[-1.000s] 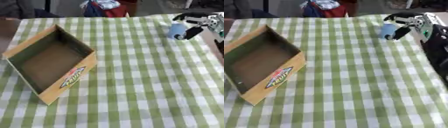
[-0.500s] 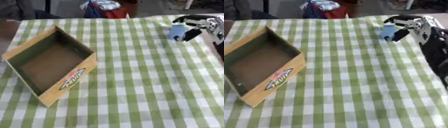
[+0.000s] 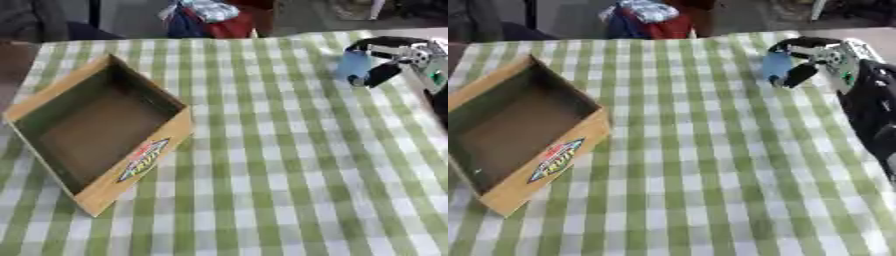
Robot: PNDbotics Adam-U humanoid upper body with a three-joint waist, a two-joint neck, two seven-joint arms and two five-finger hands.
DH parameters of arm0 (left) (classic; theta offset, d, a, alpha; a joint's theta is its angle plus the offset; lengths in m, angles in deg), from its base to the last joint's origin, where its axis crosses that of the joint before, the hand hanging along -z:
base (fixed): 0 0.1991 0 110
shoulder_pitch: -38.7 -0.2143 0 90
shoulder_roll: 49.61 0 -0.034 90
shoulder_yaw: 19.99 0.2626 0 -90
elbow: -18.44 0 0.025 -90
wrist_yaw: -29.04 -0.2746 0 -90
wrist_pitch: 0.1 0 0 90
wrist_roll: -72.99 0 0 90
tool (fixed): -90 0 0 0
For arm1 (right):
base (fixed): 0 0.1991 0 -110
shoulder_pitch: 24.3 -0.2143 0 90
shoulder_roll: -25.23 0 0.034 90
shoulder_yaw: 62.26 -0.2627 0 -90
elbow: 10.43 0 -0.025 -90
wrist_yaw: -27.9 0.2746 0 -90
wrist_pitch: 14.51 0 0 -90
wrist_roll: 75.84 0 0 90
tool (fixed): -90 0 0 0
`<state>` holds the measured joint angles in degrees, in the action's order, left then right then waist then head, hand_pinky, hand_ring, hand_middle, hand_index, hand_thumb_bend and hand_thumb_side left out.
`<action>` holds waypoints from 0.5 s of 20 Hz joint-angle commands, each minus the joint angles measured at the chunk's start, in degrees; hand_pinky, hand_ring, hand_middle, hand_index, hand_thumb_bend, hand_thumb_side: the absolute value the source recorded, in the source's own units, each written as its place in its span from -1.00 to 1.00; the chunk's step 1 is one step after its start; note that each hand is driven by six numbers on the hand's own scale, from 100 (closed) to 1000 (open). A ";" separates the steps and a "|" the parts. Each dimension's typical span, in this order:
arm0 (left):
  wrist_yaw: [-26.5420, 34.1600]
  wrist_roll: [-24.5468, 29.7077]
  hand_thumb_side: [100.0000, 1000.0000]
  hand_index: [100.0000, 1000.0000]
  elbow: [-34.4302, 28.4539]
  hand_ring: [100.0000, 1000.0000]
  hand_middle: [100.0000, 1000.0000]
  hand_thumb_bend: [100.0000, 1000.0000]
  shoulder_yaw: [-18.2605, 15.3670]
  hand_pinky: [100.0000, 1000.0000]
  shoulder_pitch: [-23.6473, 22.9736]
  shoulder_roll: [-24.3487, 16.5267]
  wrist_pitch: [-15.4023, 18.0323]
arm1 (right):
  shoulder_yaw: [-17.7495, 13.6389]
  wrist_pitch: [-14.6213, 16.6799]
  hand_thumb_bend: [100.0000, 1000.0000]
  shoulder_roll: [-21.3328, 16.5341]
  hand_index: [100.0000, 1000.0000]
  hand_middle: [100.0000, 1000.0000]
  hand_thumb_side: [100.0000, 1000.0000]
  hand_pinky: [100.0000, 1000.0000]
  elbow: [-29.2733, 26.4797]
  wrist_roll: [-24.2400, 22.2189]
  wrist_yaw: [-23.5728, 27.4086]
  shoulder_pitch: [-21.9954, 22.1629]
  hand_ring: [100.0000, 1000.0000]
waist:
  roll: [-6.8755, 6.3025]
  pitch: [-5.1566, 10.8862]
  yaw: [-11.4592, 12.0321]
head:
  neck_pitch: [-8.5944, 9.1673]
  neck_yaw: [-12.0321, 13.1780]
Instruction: Pick up objects on the table and place them in the box.
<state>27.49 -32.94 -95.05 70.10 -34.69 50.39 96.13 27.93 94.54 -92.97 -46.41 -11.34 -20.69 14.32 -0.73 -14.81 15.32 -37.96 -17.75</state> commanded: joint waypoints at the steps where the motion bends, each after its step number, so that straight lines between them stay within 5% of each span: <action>1: 0.14 0.15 0.24 0.47 -1.11 -0.03 0.12 -1.00 -0.08 0.23 0.67 -0.88 0.07 | -0.44 -0.06 -1.00 -2.33 0.54 1.00 -0.77 0.85 0.02 0.83 -0.22 -0.59 1.00 | -0.02 1.04 -0.13 | 0.67 -0.02; 6: 0.15 0.20 0.24 0.47 -1.11 -0.03 0.12 -1.00 -0.07 0.23 0.59 -0.85 0.09 | -0.51 0.30 -1.00 -2.14 0.00 0.98 -1.00 0.78 -1.46 4.12 -0.24 -0.68 1.00 | 0.09 1.39 -0.36 | 0.42 0.10; 10: 0.18 0.20 0.24 0.47 -1.11 -0.03 0.12 -1.00 -0.08 0.23 0.45 -0.87 0.08 | 0.05 1.67 -1.00 -2.06 -0.07 0.95 -1.00 0.76 -4.94 6.87 -0.63 -1.15 1.00 | 0.24 1.81 -0.59 | 0.09 0.21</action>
<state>27.50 -32.92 -95.05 70.10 -34.70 50.39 96.15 28.01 95.89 -92.97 -49.32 -5.44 -20.94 14.27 -0.59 -14.19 14.81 -37.98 -17.72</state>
